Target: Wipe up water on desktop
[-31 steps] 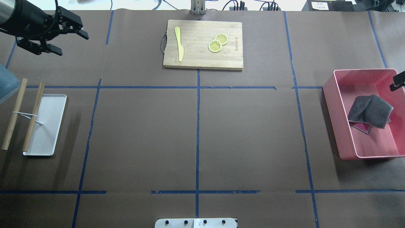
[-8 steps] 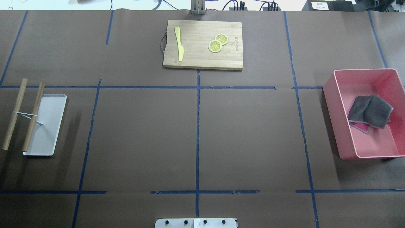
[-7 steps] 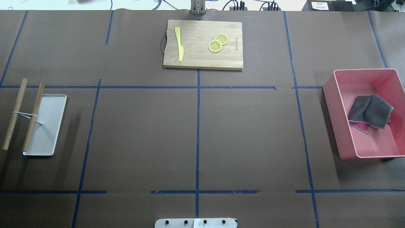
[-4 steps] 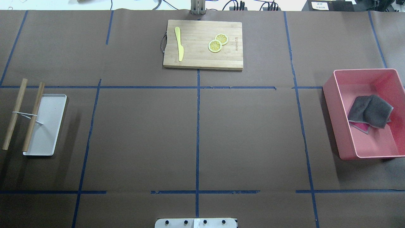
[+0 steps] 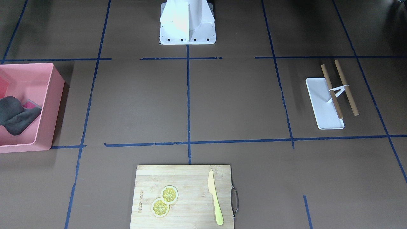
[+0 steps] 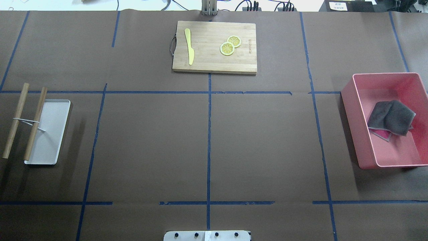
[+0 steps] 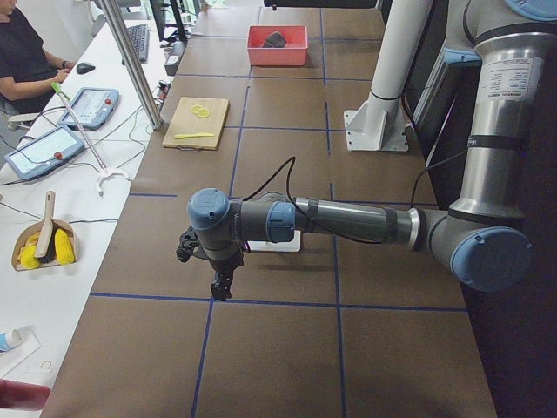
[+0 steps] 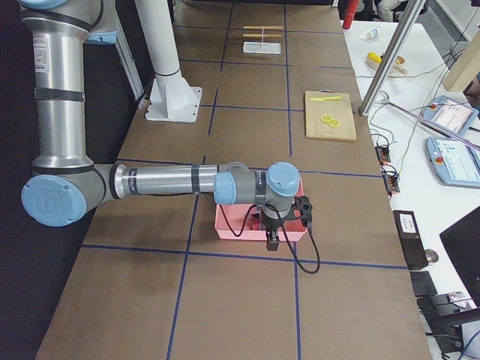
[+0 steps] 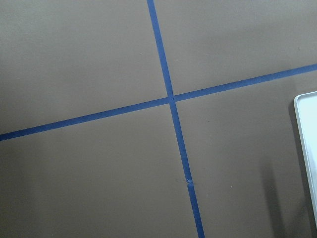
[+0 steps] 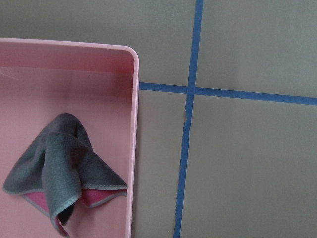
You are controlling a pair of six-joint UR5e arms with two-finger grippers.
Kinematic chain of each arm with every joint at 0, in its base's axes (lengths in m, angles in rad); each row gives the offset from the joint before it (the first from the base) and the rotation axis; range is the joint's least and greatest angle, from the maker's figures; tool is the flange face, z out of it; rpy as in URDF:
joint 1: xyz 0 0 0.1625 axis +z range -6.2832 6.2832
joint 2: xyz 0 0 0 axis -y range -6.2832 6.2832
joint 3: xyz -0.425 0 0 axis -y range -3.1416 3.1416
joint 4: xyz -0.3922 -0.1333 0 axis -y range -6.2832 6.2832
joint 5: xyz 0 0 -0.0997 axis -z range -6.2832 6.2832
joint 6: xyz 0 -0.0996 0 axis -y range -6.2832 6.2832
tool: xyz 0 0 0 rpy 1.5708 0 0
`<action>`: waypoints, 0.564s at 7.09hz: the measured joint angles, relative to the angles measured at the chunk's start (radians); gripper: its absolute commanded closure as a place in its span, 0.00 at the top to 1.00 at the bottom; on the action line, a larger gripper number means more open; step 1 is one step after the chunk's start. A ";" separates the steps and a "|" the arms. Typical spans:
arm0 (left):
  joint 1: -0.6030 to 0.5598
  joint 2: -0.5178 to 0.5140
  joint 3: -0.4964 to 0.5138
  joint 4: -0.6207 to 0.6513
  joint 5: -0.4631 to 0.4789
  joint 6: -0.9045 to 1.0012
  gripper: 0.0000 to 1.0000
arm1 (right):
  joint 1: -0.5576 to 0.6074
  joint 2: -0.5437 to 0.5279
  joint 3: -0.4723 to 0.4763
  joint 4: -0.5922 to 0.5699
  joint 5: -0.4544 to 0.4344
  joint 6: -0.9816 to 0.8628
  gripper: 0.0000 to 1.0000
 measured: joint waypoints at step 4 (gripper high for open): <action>0.001 0.000 -0.005 -0.001 0.001 0.002 1.00 | 0.005 0.026 -0.001 -0.037 -0.008 -0.030 1.00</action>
